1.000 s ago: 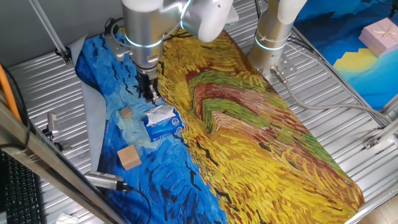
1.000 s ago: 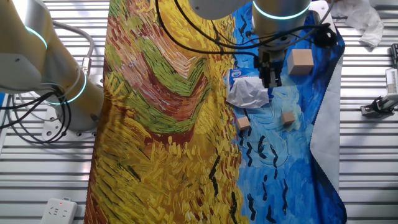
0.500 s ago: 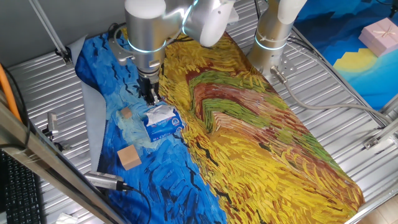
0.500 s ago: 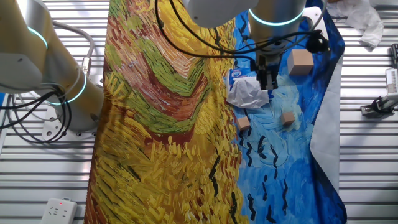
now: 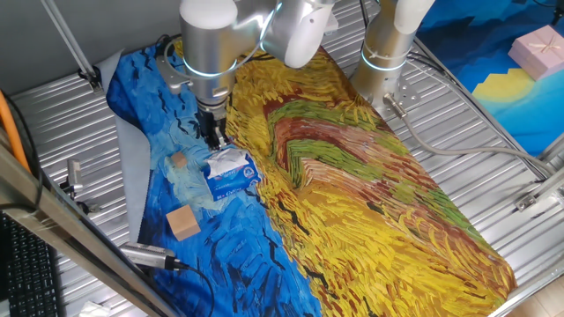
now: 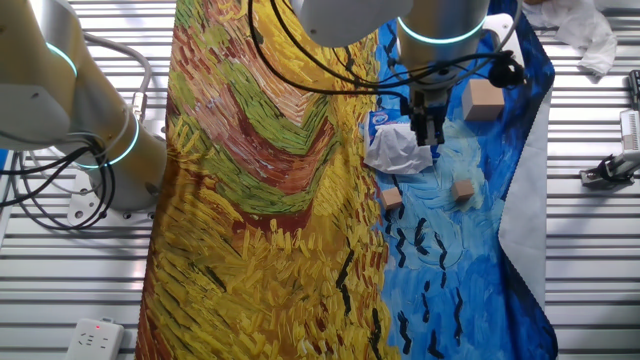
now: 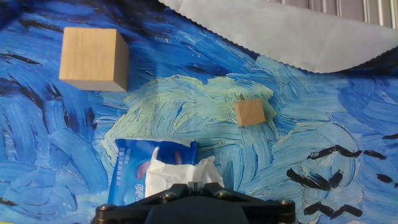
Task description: Pull out a napkin
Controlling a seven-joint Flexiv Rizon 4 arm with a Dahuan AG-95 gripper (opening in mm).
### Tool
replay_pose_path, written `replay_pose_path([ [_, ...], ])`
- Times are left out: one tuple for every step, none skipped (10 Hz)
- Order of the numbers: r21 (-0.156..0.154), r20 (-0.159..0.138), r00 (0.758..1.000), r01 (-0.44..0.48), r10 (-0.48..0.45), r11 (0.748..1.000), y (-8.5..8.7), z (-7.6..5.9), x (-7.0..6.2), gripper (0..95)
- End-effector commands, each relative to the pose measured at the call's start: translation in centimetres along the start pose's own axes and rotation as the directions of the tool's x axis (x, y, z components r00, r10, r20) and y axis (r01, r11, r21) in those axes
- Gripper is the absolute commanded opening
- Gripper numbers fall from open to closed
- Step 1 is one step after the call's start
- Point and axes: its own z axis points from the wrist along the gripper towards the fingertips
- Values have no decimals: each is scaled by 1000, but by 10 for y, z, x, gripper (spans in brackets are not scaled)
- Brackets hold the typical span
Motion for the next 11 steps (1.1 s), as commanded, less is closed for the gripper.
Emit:
replay_pose_path([
  [8, -5, 1000, 21, -21, 1000, 0, -1, 1, 190],
  [10, -5, 1000, 27, -27, 1000, 0, -1, 0, 190],
  [11, -7, 1000, 31, -30, 999, 0, -1, 1, 380],
  [10, -7, 999, 35, -34, 999, 0, -1, 1, 380],
  [12, -7, 999, 36, -36, 999, 0, -1, 1, 380],
  [13, -8, 999, 34, -34, 999, 0, -1, 1, 380],
  [18, -5, 1000, 22, -22, 1000, 0, -1, 1, 190],
  [19, -5, 1000, 10, -10, 1000, 0, -1, 1, 190],
  [18, -5, 1000, 7, -7, 1000, 0, -1, 1, 0],
  [19, -4, 1000, 10, -10, 1000, 0, -1, 1, 0],
  [19, -3, 1000, 12, -12, 1000, 0, -1, 1, 0],
])
